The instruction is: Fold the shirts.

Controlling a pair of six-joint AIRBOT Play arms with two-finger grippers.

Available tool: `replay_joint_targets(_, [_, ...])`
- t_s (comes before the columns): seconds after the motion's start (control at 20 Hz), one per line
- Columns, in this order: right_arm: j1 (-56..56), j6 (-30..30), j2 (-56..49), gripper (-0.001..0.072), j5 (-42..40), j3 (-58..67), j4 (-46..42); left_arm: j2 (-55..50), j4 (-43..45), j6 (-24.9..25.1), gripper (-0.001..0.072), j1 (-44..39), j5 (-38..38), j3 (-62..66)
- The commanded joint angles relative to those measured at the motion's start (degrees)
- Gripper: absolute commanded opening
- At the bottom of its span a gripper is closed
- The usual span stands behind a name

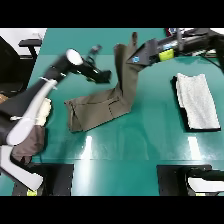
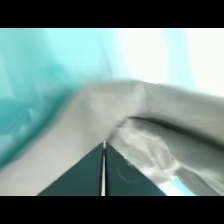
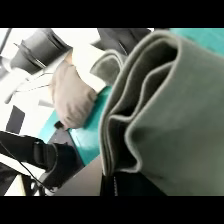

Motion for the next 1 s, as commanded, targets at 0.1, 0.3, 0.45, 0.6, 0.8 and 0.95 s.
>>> replay_joint_targets(0.1, [17.84,-5.68,-8.83,0.0063,-12.57,0.09,0.94,17.81,8.87,1.01,0.0029,15.02,-3.74,0.22])
replay_joint_targets(0.3, [24.7,-9.51,-15.58,0.0463,-15.54,0.07,5.68,24.7,9.92,1.07,0.0029,21.07,-6.71,0.22])
replay_joint_targets(0.45, [19.37,-9.33,-15.37,0.0443,-7.52,-0.17,-1.95,25.88,9.99,2.29,0.0029,21.7,-9.73,0.2])
replay_joint_targets(0.6, [9.44,-6.34,-11.06,0.0443,-4.76,-7.67,-13.66,25.86,9.57,2.34,0.0029,21.68,-12.72,0.17])
replay_joint_targets(0.8, [-5.27,-1.4,-8.15,0.0654,-6.58,-19.19,-21.09,25.75,9.68,2.54,0.0029,17.81,-11.52,0.15])
replay_joint_targets(0.95, [-10.32,-1.49,-12.2,0.0647,-6.12,-21.18,-15.67,25.64,9.66,2.51,0.0029,13.9,-8.28,0.15])
